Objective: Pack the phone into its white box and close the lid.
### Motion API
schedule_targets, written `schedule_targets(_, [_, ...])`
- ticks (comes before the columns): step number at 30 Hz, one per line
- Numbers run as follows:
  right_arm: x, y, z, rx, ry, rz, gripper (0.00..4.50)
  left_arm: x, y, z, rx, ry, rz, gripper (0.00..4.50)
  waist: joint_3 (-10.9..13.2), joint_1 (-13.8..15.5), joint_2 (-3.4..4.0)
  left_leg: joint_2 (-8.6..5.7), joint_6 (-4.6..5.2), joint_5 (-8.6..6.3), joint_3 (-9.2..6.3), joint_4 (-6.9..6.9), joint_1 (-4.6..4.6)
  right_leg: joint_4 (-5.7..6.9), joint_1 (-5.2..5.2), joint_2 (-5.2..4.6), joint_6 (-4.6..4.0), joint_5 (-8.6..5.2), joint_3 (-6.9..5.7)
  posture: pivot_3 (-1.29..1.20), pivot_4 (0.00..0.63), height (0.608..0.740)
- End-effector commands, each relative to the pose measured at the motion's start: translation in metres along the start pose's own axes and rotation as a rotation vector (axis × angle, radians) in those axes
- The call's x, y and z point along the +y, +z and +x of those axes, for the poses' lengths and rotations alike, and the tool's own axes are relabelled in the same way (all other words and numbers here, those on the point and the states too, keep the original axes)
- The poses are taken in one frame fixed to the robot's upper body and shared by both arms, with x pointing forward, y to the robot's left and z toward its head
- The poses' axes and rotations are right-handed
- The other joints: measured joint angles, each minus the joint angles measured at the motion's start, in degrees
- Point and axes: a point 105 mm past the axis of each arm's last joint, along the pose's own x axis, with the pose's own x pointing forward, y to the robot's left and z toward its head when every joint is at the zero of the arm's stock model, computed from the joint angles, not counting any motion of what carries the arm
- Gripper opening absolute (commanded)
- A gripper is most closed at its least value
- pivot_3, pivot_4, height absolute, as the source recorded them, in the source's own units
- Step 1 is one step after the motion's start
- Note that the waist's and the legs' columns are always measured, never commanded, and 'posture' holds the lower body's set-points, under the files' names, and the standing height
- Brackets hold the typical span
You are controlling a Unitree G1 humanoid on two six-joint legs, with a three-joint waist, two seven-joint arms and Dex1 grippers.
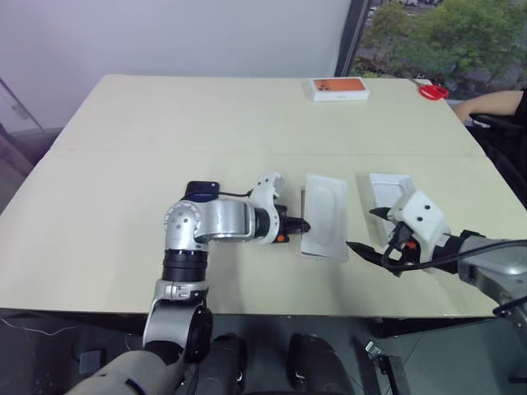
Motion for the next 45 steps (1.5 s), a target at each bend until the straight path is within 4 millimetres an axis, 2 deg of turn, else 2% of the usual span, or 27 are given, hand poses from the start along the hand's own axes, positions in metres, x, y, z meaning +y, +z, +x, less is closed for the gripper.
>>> schedule_targets(1, [-0.008, 0.011, -0.008, -0.03, -0.042, -0.051, 4.5, -0.015, -0.001, -0.002, 0.003, -0.055, -0.01, 0.65, 0.0, 0.0, 0.0, 0.0, -0.02, 0.01, 0.0, 0.0, 0.0, 0.0, 0.0, 0.01, 0.0, 0.0, 0.0, 0.0, 0.15, 0.74])
schedule_targets(2, [-0.008, 0.011, -0.008, -0.03, -0.042, -0.052, 4.5, -0.016, 0.0, -0.003, 0.002, -0.059, -0.015, 0.87, 0.0, 0.1, 0.0, -0.01, -0.03, 0.02, 0.0, 0.0, 0.0, 0.0, 0.0, 0.01, -0.01, 0.0, 0.0, 0.0, 0.15, 0.74])
schedule_targets(8, [-0.008, 0.013, -0.008, -0.033, -0.04, -0.058, 4.5, -0.016, 0.005, -0.012, -0.035, -0.096, -0.038, 3.63, 0.0, 0.0, 0.01, -0.01, -0.05, 0.03, 0.01, 0.0, 0.0, -0.01, 0.01, 0.04, -0.02, -0.01, -0.01, 0.0, 0.15, 0.74])
schedule_targets(12, [-0.007, 0.018, -0.005, -0.052, -0.028, -0.057, 4.5, -0.004, 0.011, -0.027, -0.074, -0.075, -0.01, 3.63, 0.0, -0.2, 0.01, 0.0, -0.06, 0.04, 0.03, -0.01, 0.03, 0.0, 0.01, 0.07, -0.03, -0.02, 0.0, 0.0, 0.15, 0.74])
schedule_targets(15, [0.001, 0.024, -0.001, -0.084, 0.014, -0.027, 4.5, 0.001, 0.027, -0.047, -0.155, -0.081, 0.04, 3.63, 0.0, -0.2, 0.02, 0.02, -0.1, 0.06, 0.02, -0.01, 0.04, 0.01, 0.01, 0.12, -0.04, -0.02, -0.01, 0.0, 0.15, 0.74])
schedule_targets(16, [0.004, 0.026, 0.001, -0.093, 0.029, -0.016, 4.5, 0.005, 0.034, -0.056, -0.197, -0.05, 0.113, 3.63, 0.0, -0.1, 0.02, 0.02, -0.1, 0.06, 0.02, -0.01, 0.03, 0.01, 0.01, 0.12, -0.04, -0.02, -0.02, 0.0, 0.15, 0.74])
schedule_targets(17, [0.006, 0.026, 0.004, -0.096, 0.036, 0.0, 3.99, 0.008, 0.039, -0.063, -0.233, -0.01, 0.191, 3.67, 0.0, -0.2, 0.01, 0.02, -0.1, 0.07, 0.02, -0.02, 0.03, -0.01, 0.01, 0.12, -0.04, -0.02, -0.02, 0.0, 0.15, 0.74])
schedule_targets(18, [0.007, 0.026, 0.007, -0.094, 0.039, 0.011, 3.79, 0.012, 0.043, -0.069, -0.264, 0.026, 0.264, 3.67, 0.0, -0.3, 0.01, 0.02, -0.11, 0.07, 0.03, -0.02, 0.02, -0.02, 0.01, 0.14, -0.04, -0.02, -0.06, 0.0, 0.15, 0.74])
schedule_targets(20, [0.009, 0.022, 0.018, -0.062, 0.039, 0.041, 2.93, 0.018, 0.053, -0.083, -0.361, 0.088, 0.441, 3.67, 0.0, -0.3, 0.05, 0.0, -0.11, 0.07, 0.07, -0.05, 0.03, -0.02, 0.01, 0.16, -0.05, -0.03, -0.06, 0.0, 0.15, 0.74])
schedule_targets(22, [0.011, 0.019, 0.029, -0.039, 0.035, 0.059, 1.85, 0.02, 0.057, -0.094, -0.435, 0.094, 0.607, 3.67, 0.0, -0.2, 0.11, 0.01, -0.11, 0.07, 0.12, -0.08, 0.04, -0.08, 0.01, 0.16, -0.07, -0.04, -0.05, 0.0, 0.15, 0.74])
schedule_targets(25, [0.006, 0.017, 0.048, 0.001, -0.021, 0.117, 0.31, 0.025, 0.048, -0.107, -0.46, 0.059, 0.863, 3.67, 0.0, -0.3, 0.12, 0.02, -0.11, 0.06, 0.17, -0.1, 0.04, -0.15, -0.01, 0.11, -0.1, -0.04, -0.04, 0.0, 0.15, 0.74])
schedule_targets(26, [0.001, 0.015, 0.056, 0.022, -0.055, 0.149, 0.14, 0.029, 0.043, -0.11, -0.452, 0.043, 0.941, 3.67, 0.0, -0.5, 0.12, 0.04, -0.11, 0.06, 0.19, -0.1, 0.02, -0.17, -0.02, 0.1, -0.11, -0.04, -0.04, 0.0, 0.15, 0.74])
schedule_targets(28, [-0.004, 0.013, 0.065, 0.058, -0.096, 0.18, 0.14, 0.034, 0.035, -0.114, -0.437, 0.015, 1.037, 3.67, 0.0, -0.4, 0.13, 0.08, 0.05, -0.04, 0.23, -0.12, -0.04, -0.19, -0.13, 0.01, -0.14, -0.02, -0.01, 0.0, 0.15, 0.74])
schedule_targets(30, [-0.008, 0.013, 0.079, 0.064, -0.125, 0.222, 0.14, 0.045, 0.018, -0.117, -0.363, -0.022, 1.124, 3.67, 0.0, -0.4, 0.13, 0.09, 0.15, -0.1, 0.22, -0.13, -0.12, -0.17, -0.25, -0.07, -0.16, -0.02, 0.0, 0.0, 0.15, 0.74])
schedule_targets(34, [-0.019, 0.009, 0.099, 0.092, -0.198, 0.289, 0.14, 0.059, -0.003, -0.12, -0.257, -0.077, 1.159, 3.67, 0.0, -0.2, 0.21, 0.09, 0.21, -0.13, 0.24, -0.17, -0.2, -0.17, -0.34, -0.16, -0.17, -0.01, 0.03, 0.0, 0.15, 0.74])
schedule_targets(45, [-0.036, 0.008, 0.135, 0.121, -0.316, 0.295, 0.14, 0.059, -0.01, -0.122, -0.286, -0.104, 1.099, 3.67, 0.0, -1.9, 0.23, 0.09, 0.29, -0.15, 0.21, -0.14, -0.18, 0.03, -0.34, 0.07, -0.08, 0.03, -0.05, 0.0, 0.15, 0.74])
